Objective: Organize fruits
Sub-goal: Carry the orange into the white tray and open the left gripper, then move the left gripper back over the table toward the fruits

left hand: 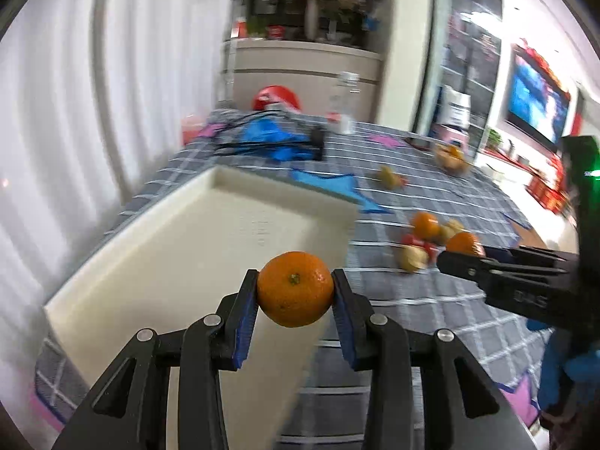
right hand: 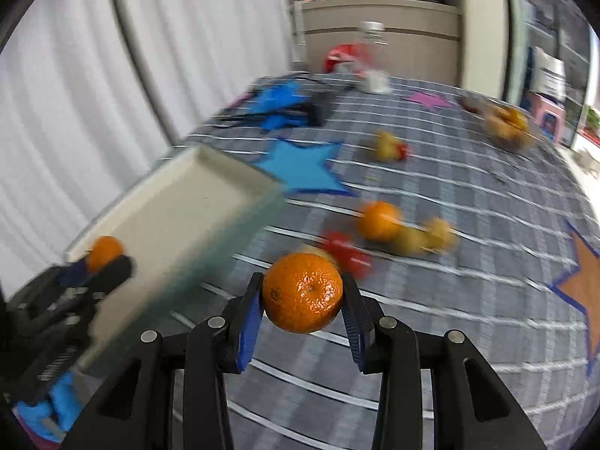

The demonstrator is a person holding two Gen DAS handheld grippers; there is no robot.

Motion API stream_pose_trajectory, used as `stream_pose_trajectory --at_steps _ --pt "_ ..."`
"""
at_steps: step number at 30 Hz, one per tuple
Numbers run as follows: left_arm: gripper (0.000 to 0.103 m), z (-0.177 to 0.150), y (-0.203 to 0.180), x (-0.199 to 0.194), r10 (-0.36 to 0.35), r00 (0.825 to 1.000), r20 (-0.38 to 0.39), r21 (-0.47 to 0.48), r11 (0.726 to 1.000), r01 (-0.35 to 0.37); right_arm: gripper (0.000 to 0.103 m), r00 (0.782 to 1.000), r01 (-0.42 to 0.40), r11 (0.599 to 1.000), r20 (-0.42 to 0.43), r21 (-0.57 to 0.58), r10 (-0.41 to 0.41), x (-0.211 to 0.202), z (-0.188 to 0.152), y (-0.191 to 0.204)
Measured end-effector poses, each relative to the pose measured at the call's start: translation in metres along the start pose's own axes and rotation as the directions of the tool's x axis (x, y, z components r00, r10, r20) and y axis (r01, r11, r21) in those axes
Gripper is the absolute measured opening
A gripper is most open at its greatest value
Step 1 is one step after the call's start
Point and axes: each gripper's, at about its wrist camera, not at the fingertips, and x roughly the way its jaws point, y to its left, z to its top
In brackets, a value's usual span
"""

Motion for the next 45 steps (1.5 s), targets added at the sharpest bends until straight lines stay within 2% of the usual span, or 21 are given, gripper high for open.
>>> stream_pose_trajectory --at_steps 4,8,10,11,12,14,18,20,23,26,27,31,33,34,36,39,42,45 --pt "0.041 -0.003 0.024 0.012 0.083 0.996 -0.007 -0.017 0.996 -0.084 0.041 0.999 -0.049 0.997 -0.008 -0.057 0.049 0.019 0.019 0.043" --pt "0.041 -0.013 0.042 0.027 0.103 0.993 -0.065 -0.059 0.993 -0.107 0.042 0.997 -0.068 0.994 -0.033 -0.085 0.066 0.043 0.031 0.072" --pt "0.042 -0.012 0.049 0.028 0.066 0.995 -0.069 -0.101 0.992 -0.073 0.057 0.996 -0.079 0.992 -0.056 -0.095 0.074 0.055 0.034 0.077" --pt "0.044 -0.013 0.050 0.024 0.074 0.996 -0.053 -0.101 0.992 -0.079 0.082 0.996 -0.068 0.994 -0.068 -0.087 0.062 0.058 0.034 0.076" --pt "0.051 -0.013 0.048 0.022 0.092 0.995 -0.041 -0.088 0.992 -0.095 0.096 0.997 -0.057 0.996 -0.064 -0.073 0.052 0.057 0.035 0.073" --pt "0.062 -0.014 0.042 0.018 0.118 0.993 -0.022 -0.042 0.992 -0.119 0.097 0.999 -0.038 0.999 -0.016 -0.034 0.037 0.042 0.033 0.061" --pt "0.063 -0.014 0.029 0.007 0.129 0.991 0.022 0.010 0.992 -0.129 0.097 1.000 0.012 0.999 0.013 0.052 -0.013 0.015 0.027 0.023" --pt "0.064 -0.013 0.014 -0.001 0.079 0.996 0.038 0.043 0.996 -0.080 0.097 0.999 0.030 0.994 0.006 0.107 -0.031 0.007 0.018 0.001" --pt "0.069 -0.015 -0.022 -0.007 -0.010 0.999 0.041 0.129 0.992 0.005 0.097 0.994 0.113 0.976 -0.030 0.188 -0.109 -0.004 -0.005 -0.039" --pt "0.070 -0.025 -0.066 -0.001 -0.100 0.995 -0.010 0.213 0.972 0.100 0.097 0.969 0.246 0.938 -0.064 0.243 -0.237 -0.014 -0.032 -0.077" --pt "0.070 -0.028 -0.075 0.003 -0.110 0.993 -0.030 0.224 0.968 0.114 0.097 0.957 0.289 0.921 -0.077 0.262 -0.279 -0.018 -0.042 -0.092" --pt "0.070 -0.041 -0.112 0.027 -0.118 0.987 -0.108 0.262 0.955 0.142 0.097 0.927 0.374 0.856 -0.111 0.356 -0.359 -0.032 -0.071 -0.145" --pt "0.070 -0.044 -0.119 0.038 -0.094 0.986 -0.140 0.271 0.954 0.130 0.102 0.916 0.398 0.829 -0.115 0.393 -0.385 -0.039 -0.078 -0.164" --pt "0.070 -0.043 -0.118 0.047 -0.069 0.985 -0.160 0.265 0.958 0.110 0.103 0.915 0.399 0.825 -0.106 0.401 -0.390 -0.043 -0.081 -0.169" --pt "0.071 -0.035 -0.110 0.052 -0.082 0.981 -0.177 0.212 0.970 0.119 0.103 0.921 0.377 0.828 -0.075 0.416 -0.382 -0.048 -0.084 -0.177" --pt "0.072 -0.023 -0.094 0.064 0.057 0.986 -0.159 0.193 0.981 -0.026 0.103 0.926 0.357 0.839 -0.034 0.410 -0.377 -0.047 -0.086 -0.176" --pt "0.081 -0.025 -0.091 0.065 0.056 0.986 -0.160 0.174 0.984 -0.027 0.103 0.924 0.361 0.841 -0.033 0.403 -0.381 -0.042 -0.082 -0.175" --pt "0.083 -0.030 -0.100 0.062 0.084 0.988 -0.132 0.218 0.974 -0.053 0.103 0.917 0.382 0.840 -0.046 0.385 -0.396 -0.041 -0.082 -0.172"
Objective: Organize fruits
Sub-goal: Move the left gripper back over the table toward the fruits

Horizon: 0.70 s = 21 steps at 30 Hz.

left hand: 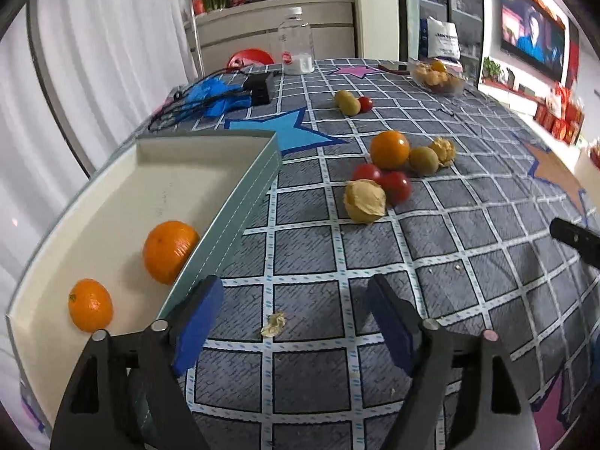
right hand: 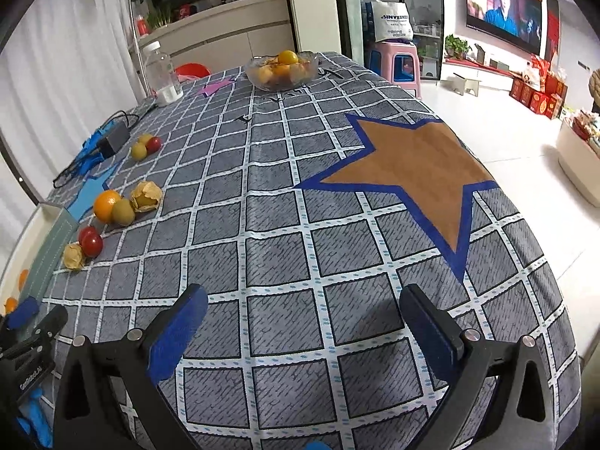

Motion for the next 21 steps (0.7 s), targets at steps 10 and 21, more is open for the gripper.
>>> stream_pose_trajectory --at_steps 10,21 --pt "0.090 0.0024 0.0088 0.0053 -0.031 0.999 -0.021 -0.038 0.999 0.030 0.103 1.000 -0.008 1.000 0.010 0.003 0.007 -0.0047 -0.0060 -0.0033" --pt "0.090 0.0024 0.0089 0.0054 -0.033 0.999 -0.022 -0.038 0.999 0.032 0.103 1.000 -0.005 1.000 0.008 0.002 0.005 -0.0050 -0.0055 -0.0030"
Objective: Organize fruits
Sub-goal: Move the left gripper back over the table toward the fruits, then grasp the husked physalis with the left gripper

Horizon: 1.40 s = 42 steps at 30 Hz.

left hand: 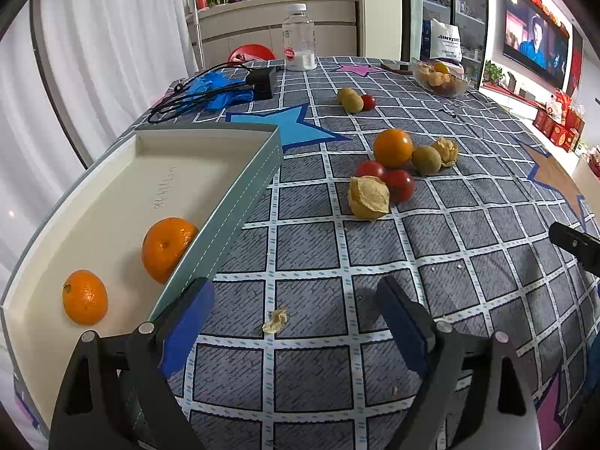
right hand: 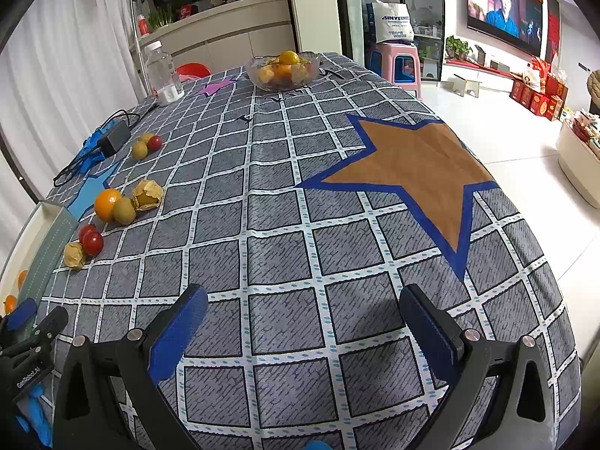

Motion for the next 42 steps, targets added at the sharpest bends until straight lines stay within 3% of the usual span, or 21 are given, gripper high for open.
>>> stream_pose_trajectory --at_steps 30,42 --pt "0.091 0.000 0.000 0.000 -0.001 1.000 -0.001 0.000 1.000 0.001 0.103 1.000 0.008 1.000 -0.003 -0.004 -0.008 0.000 -0.001 0.000" --pt "0.091 0.019 -0.019 0.003 -0.029 0.999 -0.032 0.084 0.996 0.032 0.103 1.000 0.017 1.000 -0.007 -0.008 -0.017 0.000 -0.002 0.001"
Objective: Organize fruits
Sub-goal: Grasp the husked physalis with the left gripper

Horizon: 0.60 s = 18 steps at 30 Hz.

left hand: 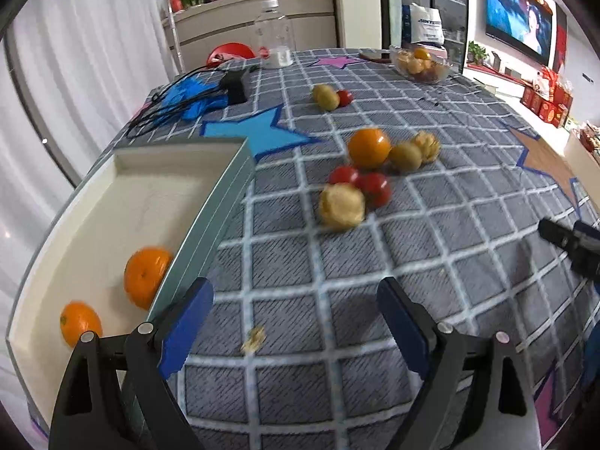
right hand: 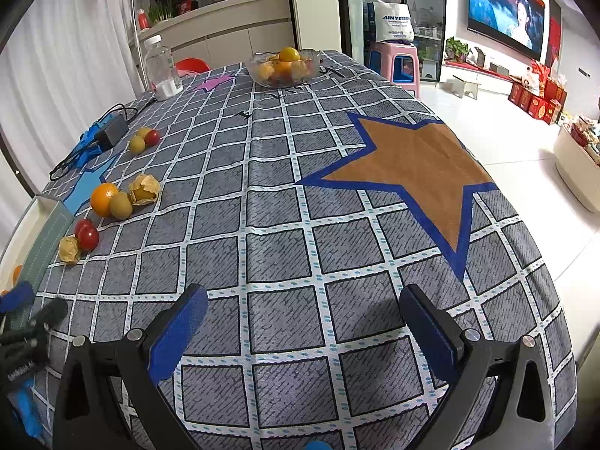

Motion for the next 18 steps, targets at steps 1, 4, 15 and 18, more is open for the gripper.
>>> stream_pose_trajectory --at_steps 1,4,15,18 --pt "0.091 0.005 -0.003 0.000 -0.006 1.000 0.004 0.002 1.000 0.006 0.103 1.000 0.000 1.000 0.000 0.001 0.000 0.000 0.000 0.001" --pt "0.083 0.021 -0.013 0.007 -0.018 1.000 -0.008 0.012 1.000 0.018 0.103 1.000 0.000 1.000 0.000 0.000 0.000 0.000 0.000 0.001" --pt "0.027 0.038 -0.011 0.029 -0.084 0.995 -0.048 -0.046 0.996 0.081 0.103 1.000 0.005 1.000 -0.004 -0.004 -0.005 0.001 0.001 0.002" --pt "0.027 0.028 -0.007 0.021 -0.083 0.996 -0.032 -0.041 0.996 0.081 0.103 1.000 0.016 1.000 -0.011 -0.016 -0.016 0.002 0.000 0.003"
